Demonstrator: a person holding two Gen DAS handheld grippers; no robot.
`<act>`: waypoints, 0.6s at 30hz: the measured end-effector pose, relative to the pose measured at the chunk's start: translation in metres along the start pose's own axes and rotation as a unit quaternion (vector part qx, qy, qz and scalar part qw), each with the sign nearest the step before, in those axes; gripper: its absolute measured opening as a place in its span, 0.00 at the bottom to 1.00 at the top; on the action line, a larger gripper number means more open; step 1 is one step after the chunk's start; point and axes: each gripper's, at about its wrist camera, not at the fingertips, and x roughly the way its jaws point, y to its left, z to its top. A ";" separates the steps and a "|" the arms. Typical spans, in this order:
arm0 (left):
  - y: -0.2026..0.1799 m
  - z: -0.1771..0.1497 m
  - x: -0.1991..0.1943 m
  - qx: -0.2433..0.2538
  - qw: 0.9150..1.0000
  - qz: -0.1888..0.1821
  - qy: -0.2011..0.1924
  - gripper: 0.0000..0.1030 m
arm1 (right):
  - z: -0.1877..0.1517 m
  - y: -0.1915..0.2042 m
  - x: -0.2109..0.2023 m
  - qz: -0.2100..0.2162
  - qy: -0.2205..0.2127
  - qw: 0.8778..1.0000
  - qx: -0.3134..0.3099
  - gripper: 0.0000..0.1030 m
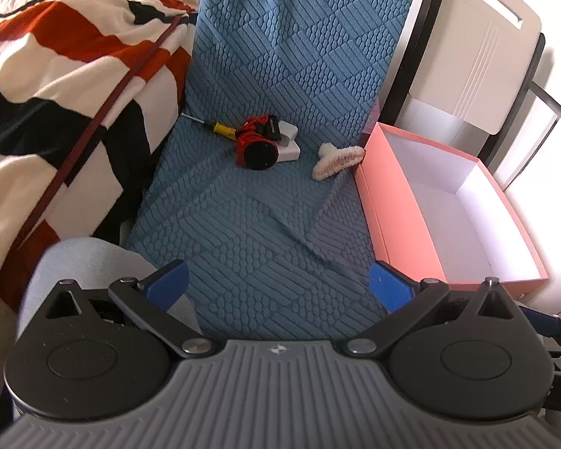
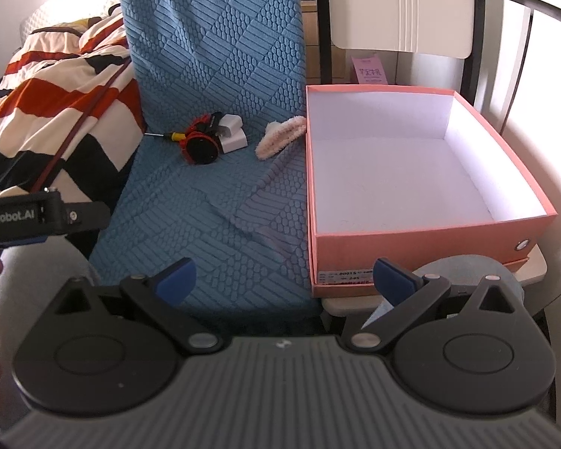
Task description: Organize rigid objects
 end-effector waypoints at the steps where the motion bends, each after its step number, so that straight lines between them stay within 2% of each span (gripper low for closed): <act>1: 0.001 0.000 0.001 0.000 1.000 0.000 -0.001 1.00 | 0.000 0.000 0.001 0.000 0.000 1.000 0.001 1.00; 4: 0.005 0.002 0.006 -0.003 1.000 -0.001 0.004 1.00 | 0.001 0.002 0.000 0.012 -0.009 1.000 0.002 1.00; 10: 0.014 0.006 0.009 -0.007 1.000 0.002 0.006 1.00 | 0.001 0.005 -0.004 0.008 -0.037 0.999 0.015 1.00; 17: 0.022 0.010 0.020 -0.013 1.000 -0.002 0.008 1.00 | 0.002 0.012 0.004 0.021 -0.035 0.999 0.004 1.00; 18: 0.023 0.012 0.024 -0.015 1.000 -0.007 0.009 1.00 | 0.004 0.012 0.006 0.024 -0.040 0.999 0.005 0.97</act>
